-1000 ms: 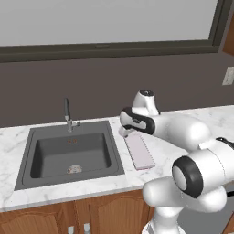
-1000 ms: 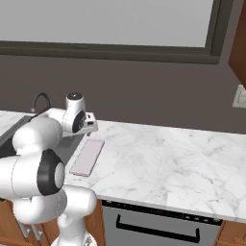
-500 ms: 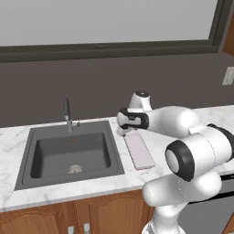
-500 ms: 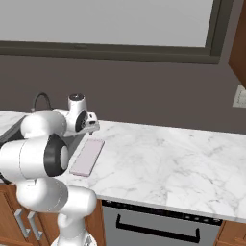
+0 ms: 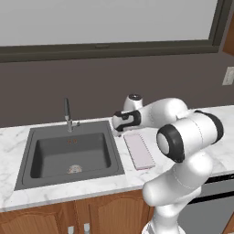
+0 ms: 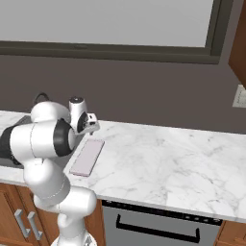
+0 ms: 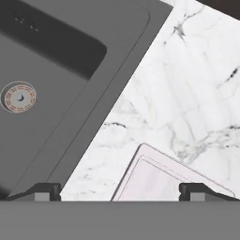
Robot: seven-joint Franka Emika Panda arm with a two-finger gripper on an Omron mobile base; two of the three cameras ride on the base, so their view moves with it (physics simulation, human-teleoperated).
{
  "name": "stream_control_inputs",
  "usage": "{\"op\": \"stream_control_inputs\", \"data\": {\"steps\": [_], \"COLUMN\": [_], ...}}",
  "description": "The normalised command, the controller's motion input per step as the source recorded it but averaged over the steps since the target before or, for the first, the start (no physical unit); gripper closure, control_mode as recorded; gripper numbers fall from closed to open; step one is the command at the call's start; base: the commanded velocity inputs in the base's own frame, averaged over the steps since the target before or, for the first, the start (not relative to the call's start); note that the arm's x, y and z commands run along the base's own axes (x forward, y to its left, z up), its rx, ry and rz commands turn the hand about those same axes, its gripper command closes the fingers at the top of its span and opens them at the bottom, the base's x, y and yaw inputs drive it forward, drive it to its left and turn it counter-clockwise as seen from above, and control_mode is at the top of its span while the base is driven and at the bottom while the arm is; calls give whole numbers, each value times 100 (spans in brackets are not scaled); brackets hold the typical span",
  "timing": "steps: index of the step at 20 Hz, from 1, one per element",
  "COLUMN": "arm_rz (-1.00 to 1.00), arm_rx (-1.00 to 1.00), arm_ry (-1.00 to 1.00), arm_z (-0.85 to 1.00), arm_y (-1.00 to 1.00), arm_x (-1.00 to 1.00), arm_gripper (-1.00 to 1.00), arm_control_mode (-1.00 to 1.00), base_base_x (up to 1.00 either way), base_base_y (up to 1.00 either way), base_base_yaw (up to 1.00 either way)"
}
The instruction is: The ice cube tray has been filled with water. Take the tray and place it in the freezer to make ice. Close the freezer door after placing the tray.
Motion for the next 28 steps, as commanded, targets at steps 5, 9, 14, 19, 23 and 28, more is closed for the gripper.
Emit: {"op": "stream_control_inputs", "data": {"steps": [5,9,14,19,23,28], "arm_rz": [0,0,0,0,0,0], "arm_rx": [0,0,0,0,0,-1], "arm_ry": [0,0,0,0,0,0], "arm_z": [-17,-16,-19,-30,-34,-34], "arm_y": [0,0,0,0,0,0], "arm_x": [33,30,34,28,28,27], "arm_gripper": [-100,-100,-100,-100,-100,-100], "arm_control_mode": [-100,-100,-100,-100,-100,-100], "base_base_x": [0,0,0,0,0,0], "base_base_y": [0,0,0,0,0,0], "base_base_yaw": [0,0,0,0,0,0]}}
